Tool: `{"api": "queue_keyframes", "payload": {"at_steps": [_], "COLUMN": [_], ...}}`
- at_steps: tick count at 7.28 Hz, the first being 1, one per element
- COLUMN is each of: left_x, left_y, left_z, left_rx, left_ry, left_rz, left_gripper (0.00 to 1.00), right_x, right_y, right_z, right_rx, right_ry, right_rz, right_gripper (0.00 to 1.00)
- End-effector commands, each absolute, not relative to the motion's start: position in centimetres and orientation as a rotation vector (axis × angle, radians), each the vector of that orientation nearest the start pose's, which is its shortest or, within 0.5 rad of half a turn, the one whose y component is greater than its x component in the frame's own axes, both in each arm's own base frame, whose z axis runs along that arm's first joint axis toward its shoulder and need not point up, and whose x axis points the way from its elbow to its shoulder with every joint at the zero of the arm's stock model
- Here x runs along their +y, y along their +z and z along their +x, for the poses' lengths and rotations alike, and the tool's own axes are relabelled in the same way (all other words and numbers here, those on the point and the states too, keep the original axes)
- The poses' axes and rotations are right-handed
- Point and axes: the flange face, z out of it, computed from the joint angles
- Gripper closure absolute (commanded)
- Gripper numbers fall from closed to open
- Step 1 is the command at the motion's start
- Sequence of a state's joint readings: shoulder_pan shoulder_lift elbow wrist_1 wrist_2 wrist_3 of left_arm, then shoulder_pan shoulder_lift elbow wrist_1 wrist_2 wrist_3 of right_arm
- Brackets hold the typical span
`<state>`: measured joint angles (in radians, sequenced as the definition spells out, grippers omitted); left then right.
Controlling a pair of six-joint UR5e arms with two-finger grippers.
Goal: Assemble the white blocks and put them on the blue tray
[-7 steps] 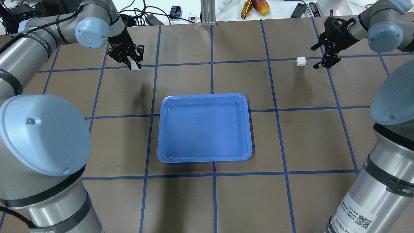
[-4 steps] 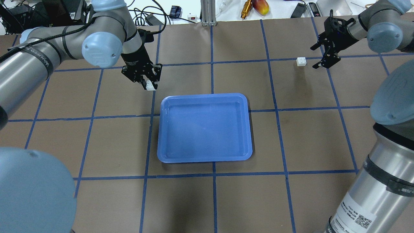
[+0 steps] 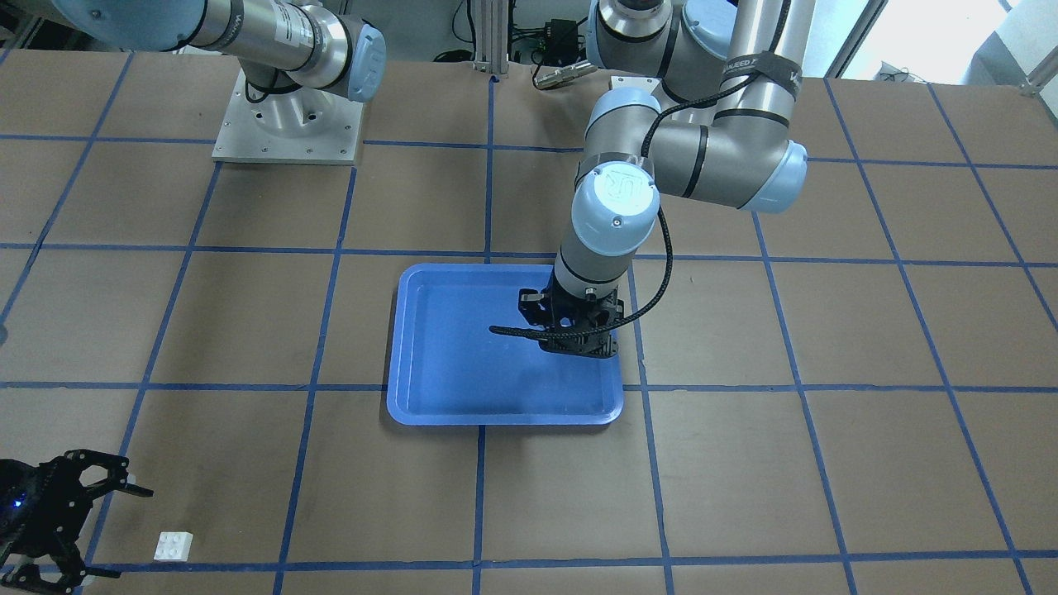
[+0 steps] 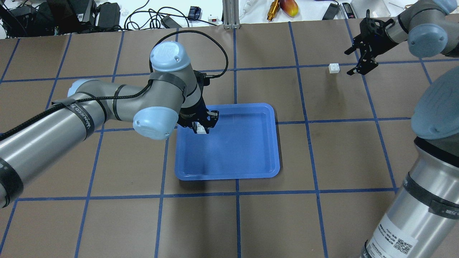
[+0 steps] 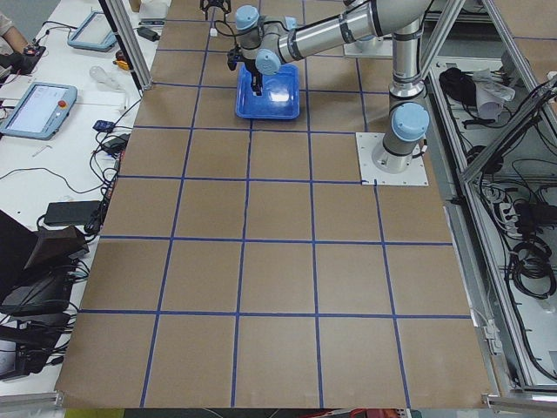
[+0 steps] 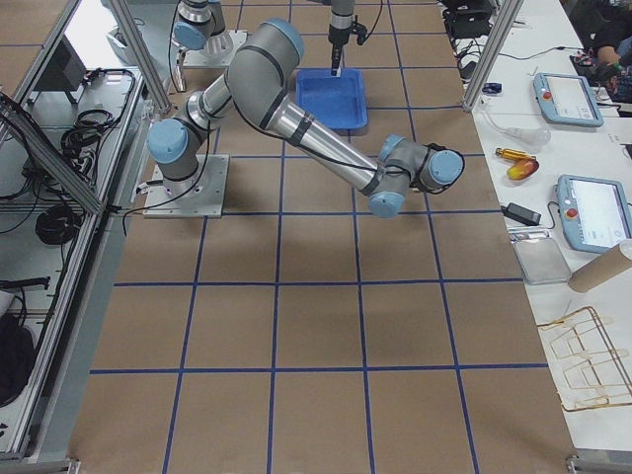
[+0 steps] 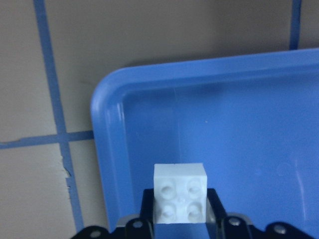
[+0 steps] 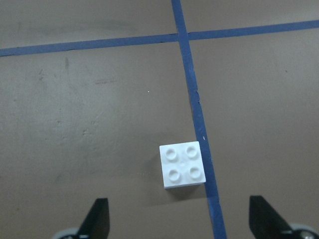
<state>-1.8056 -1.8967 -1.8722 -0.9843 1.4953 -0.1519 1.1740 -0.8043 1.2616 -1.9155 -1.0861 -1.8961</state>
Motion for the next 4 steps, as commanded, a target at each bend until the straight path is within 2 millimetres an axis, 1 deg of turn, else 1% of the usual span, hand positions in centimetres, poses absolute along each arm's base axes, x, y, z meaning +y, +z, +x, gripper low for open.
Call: {"api": "queue_keyframes", "payload": {"at_steps": [1, 2, 3, 4], "left_x": [-46.8, -45.9, -45.8, -45.7], "left_y": [19.8, 19.6, 19.4, 19.2], "left_z": [-29.6, -30.7, -30.7, -30.9], "left_rx": [3.219, 3.213, 3.212, 3.211], "left_ry": [0.022, 0.028, 0.036, 0.044], "left_rz": [-0.003, 0.030, 0.008, 0.002], "left_gripper": [1.00, 1.00, 1.00, 1.00], "right_x": [-75.0, -75.1, -75.1, -75.1], "right_y": [19.5, 19.5, 19.7, 19.2], "right_z": [-10.7, -10.1, -9.8, -10.0], "right_rx": [2.051, 2.042, 2.037, 2.044], "right_ry": [-0.552, -0.553, -0.547, -0.517], "right_rz": [-1.886, -1.893, -1.915, -1.926], "right_gripper": [0.00, 0.00, 0.00, 0.00]}}
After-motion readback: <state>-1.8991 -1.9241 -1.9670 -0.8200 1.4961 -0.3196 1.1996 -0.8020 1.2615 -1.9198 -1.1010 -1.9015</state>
